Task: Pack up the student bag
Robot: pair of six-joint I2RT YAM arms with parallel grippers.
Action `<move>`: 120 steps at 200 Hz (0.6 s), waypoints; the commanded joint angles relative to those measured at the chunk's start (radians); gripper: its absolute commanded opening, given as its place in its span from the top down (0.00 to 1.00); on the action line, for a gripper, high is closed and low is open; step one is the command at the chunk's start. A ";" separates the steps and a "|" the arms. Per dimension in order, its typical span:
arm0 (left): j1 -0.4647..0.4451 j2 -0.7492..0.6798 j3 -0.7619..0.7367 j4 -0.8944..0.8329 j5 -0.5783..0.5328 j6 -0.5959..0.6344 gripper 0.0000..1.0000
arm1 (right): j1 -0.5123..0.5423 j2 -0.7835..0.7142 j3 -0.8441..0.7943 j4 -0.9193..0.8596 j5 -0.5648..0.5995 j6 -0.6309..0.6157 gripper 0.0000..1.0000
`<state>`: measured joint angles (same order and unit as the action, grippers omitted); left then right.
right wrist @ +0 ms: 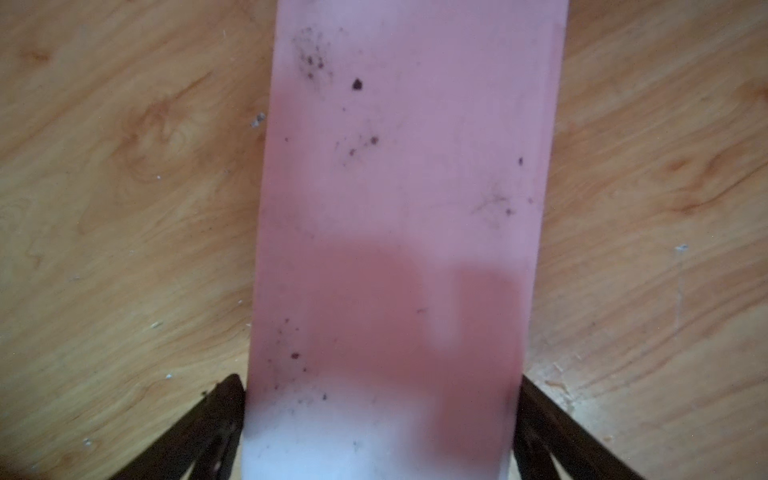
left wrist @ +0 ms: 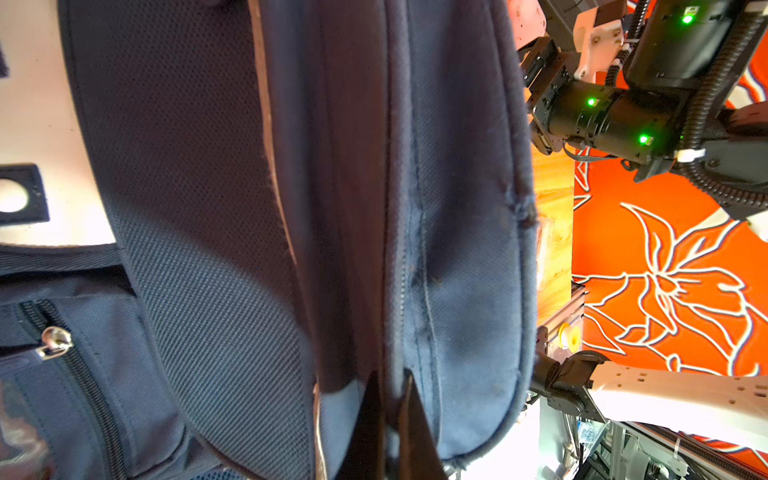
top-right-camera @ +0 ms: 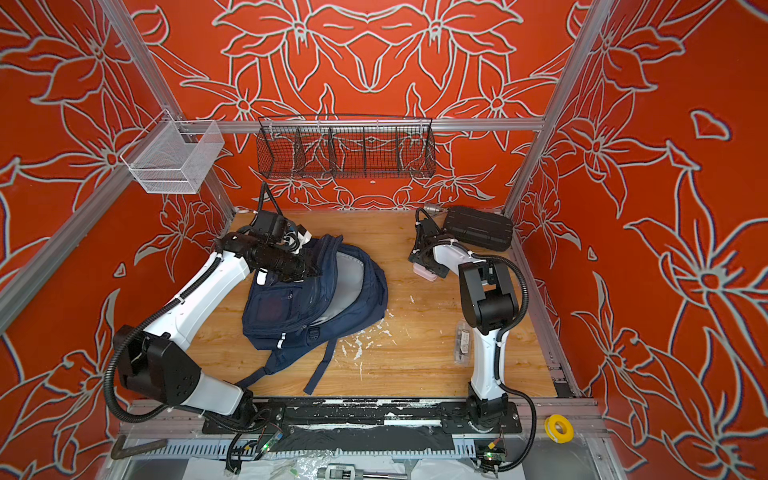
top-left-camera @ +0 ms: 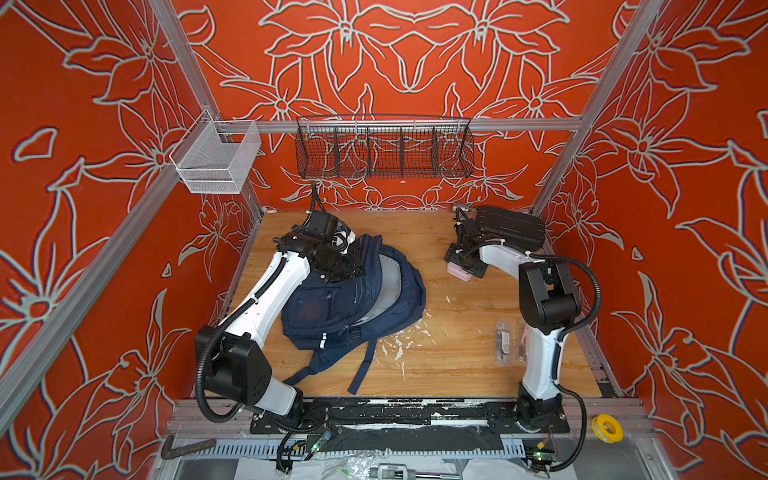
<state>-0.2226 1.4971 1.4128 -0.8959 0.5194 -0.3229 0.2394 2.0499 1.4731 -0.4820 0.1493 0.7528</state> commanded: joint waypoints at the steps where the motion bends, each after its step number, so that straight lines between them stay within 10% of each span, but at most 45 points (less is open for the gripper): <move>1: 0.005 0.009 0.020 -0.004 -0.005 0.001 1.00 | -0.003 0.067 0.036 -0.069 -0.007 0.013 0.03; 120: 0.004 -0.001 0.026 -0.018 -0.020 0.002 1.00 | -0.001 0.148 0.164 -0.230 -0.052 -0.125 0.14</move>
<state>-0.2226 1.4975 1.4128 -0.8963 0.5182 -0.3305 0.2375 2.1727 1.6550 -0.6479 0.1371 0.6720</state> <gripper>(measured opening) 0.063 0.922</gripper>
